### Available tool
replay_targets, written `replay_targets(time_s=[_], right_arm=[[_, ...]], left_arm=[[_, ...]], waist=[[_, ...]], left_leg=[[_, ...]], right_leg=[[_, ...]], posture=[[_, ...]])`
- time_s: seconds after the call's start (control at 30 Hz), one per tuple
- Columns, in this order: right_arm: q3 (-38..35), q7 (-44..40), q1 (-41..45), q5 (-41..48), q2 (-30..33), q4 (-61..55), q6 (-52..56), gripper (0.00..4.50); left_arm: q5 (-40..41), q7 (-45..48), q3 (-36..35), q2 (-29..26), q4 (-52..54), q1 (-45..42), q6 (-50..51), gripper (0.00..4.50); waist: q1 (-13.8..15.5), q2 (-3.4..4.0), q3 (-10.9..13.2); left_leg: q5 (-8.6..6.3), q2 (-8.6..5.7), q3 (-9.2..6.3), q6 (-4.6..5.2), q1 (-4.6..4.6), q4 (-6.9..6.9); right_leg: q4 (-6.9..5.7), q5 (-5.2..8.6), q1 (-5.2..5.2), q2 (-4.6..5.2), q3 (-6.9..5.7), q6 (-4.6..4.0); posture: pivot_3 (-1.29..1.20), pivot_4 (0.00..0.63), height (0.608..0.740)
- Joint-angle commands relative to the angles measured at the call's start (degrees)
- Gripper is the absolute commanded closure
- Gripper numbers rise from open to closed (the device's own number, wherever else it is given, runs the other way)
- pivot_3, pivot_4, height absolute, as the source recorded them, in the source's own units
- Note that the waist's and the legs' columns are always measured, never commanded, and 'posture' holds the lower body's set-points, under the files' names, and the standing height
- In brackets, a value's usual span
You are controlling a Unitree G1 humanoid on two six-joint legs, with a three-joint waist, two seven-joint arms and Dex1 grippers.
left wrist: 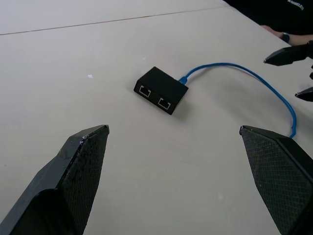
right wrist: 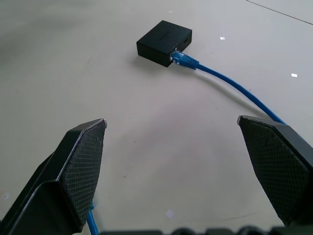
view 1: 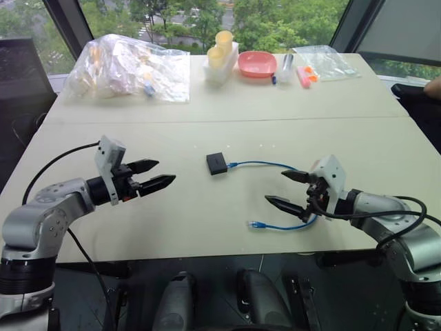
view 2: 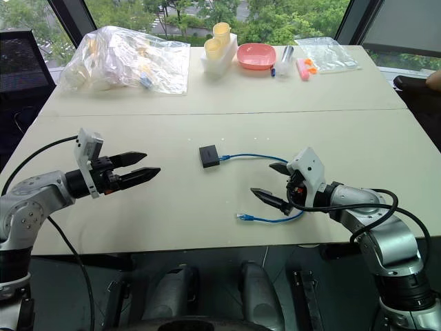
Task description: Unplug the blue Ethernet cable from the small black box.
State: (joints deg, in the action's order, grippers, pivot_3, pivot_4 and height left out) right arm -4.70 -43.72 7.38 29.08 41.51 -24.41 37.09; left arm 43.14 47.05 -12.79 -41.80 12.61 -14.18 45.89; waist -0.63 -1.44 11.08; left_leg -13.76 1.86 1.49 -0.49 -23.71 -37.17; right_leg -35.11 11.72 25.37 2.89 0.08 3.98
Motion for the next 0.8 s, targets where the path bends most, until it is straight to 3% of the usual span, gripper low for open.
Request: replay_targets(time_s=[0.03, 0.33, 0.43, 0.63, 0.8], right_arm=[[0.35, -0.14, 1.86, -0.68, -0.35, 0.31, -1.43, 0.0], [1.51, -0.87, 5.3, -2.26, -0.42, 3.55, -3.41, 0.0], [4.71, -2.45, 10.32, -4.29, -1.37, 7.81, -5.52, 0.0], [15.93, -9.41, 29.22, -13.12, -8.21, 29.65, -14.04, 0.0], [19.96, -15.86, 41.75, -18.43, -14.46, 54.38, -22.49, 0.0]], left_arm=[[-0.25, 0.31, -1.1, -0.47, 0.45, -1.18, -1.32, 0.02], [-2.75, 2.45, 0.36, -1.41, -1.6, -2.54, -3.01, 0.02], [-4.91, 7.0, 3.17, -3.39, -4.81, -5.77, -4.53, 0.02], [-9.97, 25.67, 13.35, -9.86, -15.92, -16.29, -8.12, 0.02], [-13.39, 30.39, 15.81, -9.57, -22.55, -22.4, -11.27, 0.02]], waist=[[-0.01, 0.0, 0.0], [-0.02, 0.0, 0.0], [-0.1, 0.0, 0.0], [-0.46, 0.0, 0.0], [-0.33, 0.0, 0.0]], left_leg=[[0.0, 0.0, 0.0, 0.0, 0.0, 0.0], [0.0, 0.0, 0.0, 0.0, 0.02, -0.01], [0.01, 0.01, 0.0, 0.0, 0.03, -0.06], [0.02, 0.08, 0.01, 0.01, 0.23, -0.08], [0.02, 0.09, 0.02, 0.02, 0.15, 0.04]], right_leg=[[0.0, 0.0, 0.0, 0.0, 0.0, 0.0], [-0.03, 0.0, -0.01, -0.04, 0.02, 0.0], [-0.04, -0.01, -0.03, -0.08, 0.02, -0.01], [-0.09, -0.06, -0.08, -0.23, 0.05, -0.08], [-0.12, -0.07, -0.05, -0.25, 0.05, -0.1]], posture=[[0.0, 0.15, 0.74], [0.0, 0.15, 0.74], [0.0, 0.15, 0.74], [0.0, 0.15, 0.74], [0.0, 0.15, 0.74]])
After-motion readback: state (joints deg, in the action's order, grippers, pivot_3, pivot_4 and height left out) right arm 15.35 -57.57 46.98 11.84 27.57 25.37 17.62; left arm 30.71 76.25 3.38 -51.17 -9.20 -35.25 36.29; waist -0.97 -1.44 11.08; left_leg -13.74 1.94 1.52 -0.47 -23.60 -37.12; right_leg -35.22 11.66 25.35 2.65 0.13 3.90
